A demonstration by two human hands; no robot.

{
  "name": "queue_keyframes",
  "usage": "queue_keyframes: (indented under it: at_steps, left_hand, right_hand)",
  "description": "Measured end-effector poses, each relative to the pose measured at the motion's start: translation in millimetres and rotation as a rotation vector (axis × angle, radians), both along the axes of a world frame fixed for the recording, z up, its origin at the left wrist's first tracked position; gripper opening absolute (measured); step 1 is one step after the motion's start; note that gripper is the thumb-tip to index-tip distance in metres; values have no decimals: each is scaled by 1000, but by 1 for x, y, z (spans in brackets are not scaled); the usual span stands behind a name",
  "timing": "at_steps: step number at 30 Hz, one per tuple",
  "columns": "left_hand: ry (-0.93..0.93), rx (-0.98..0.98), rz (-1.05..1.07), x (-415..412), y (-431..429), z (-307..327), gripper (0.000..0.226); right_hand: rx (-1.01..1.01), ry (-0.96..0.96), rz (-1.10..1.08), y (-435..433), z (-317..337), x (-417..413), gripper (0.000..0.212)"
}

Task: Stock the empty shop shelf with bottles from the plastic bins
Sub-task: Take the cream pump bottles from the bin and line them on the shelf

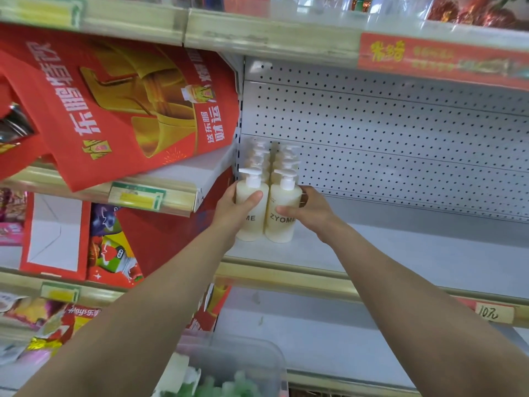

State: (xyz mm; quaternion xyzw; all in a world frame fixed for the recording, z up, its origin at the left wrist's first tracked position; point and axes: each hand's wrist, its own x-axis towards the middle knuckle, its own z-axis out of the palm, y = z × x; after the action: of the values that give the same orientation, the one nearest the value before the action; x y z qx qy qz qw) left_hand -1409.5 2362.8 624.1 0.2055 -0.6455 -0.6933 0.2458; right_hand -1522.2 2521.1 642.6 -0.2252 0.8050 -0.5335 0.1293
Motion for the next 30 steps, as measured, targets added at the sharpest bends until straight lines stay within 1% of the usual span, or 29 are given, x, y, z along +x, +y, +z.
queue_keyframes:
  at_steps: [2, 3, 5, 6, 7, 9, 11, 13, 15, 18, 19, 23, 30]
  left_hand:
    - [-35, -27, 18, 2, 5, 5, 50]
    - [-57, -45, 36, 4, 8, 8, 57]
    - [-118, -94, 94, 8, 15, 16, 73]
    - [-142, -132, 115, 14, 19, 22, 74]
    - [-153, -180, 124, 19, 22, 27, 70]
    - [-156, -318, 116, 33, 29, 41, 56]
    - [-142, -495, 125, 49, 35, 58, 49]
    - [-110, -653, 187, 66, 37, 76, 51]
    - [-91, -803, 268, 84, 34, 91, 58]
    - [-195, -1095, 363, 110, 27, 105, 66]
    - [-226, -1139, 376, 119, 25, 106, 67]
    - [-325, -1128, 391, 148, 23, 104, 67]
    - [-405, -1101, 402, 190, 17, 85, 63]
  right_hand:
    - [40, 5, -11, 0, 4, 5, 77]
    - [65, 9, -18, 2, 7, 8, 77]
    - [122, 29, -60, 4, 17, 13, 84]
    - [145, 57, -92, 7, 24, 18, 87]
    - [165, 98, -117, 11, 31, 22, 88]
    - [214, 221, -145, 18, 47, 34, 84]
    - [286, 388, -146, 24, 61, 50, 77]
    - [348, 538, -144, 29, 74, 68, 72]
    - [401, 649, -131, 33, 85, 87, 68]
    - [466, 779, -102, 35, 96, 117, 64]
    - [474, 802, -97, 34, 99, 127, 62]
    - [512, 791, -72, 29, 101, 159, 64]
    - [533, 699, -18, 17, 81, 198, 67]
